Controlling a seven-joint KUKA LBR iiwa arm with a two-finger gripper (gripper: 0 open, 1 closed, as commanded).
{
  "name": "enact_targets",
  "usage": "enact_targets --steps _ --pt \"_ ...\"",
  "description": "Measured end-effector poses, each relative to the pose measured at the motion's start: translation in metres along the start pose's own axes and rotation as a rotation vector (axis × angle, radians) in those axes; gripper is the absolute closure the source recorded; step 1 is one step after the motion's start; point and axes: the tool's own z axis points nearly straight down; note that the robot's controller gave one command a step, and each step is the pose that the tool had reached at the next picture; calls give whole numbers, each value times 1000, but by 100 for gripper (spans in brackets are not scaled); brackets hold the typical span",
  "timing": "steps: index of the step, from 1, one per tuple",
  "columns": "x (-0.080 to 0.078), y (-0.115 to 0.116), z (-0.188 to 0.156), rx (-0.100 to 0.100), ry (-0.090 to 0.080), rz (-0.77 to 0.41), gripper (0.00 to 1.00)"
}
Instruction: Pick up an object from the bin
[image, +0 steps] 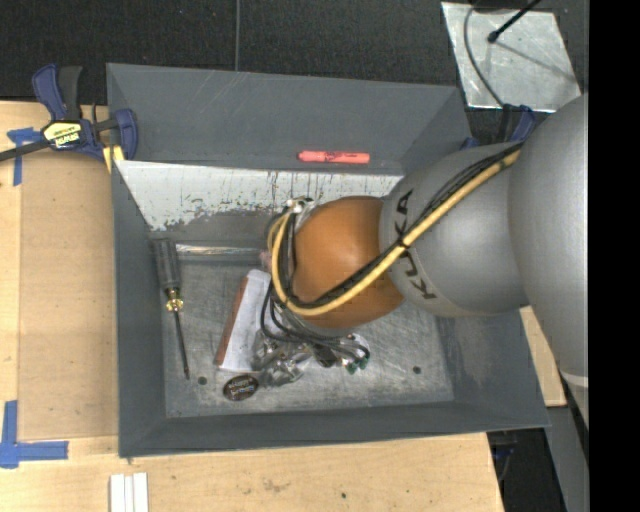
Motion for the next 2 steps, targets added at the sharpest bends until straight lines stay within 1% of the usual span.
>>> enact_targets --steps 1,2 --pt "-10 -7 -49 -1 6 -2 100" --pt "-21 -6 -118 0 2 2 100"
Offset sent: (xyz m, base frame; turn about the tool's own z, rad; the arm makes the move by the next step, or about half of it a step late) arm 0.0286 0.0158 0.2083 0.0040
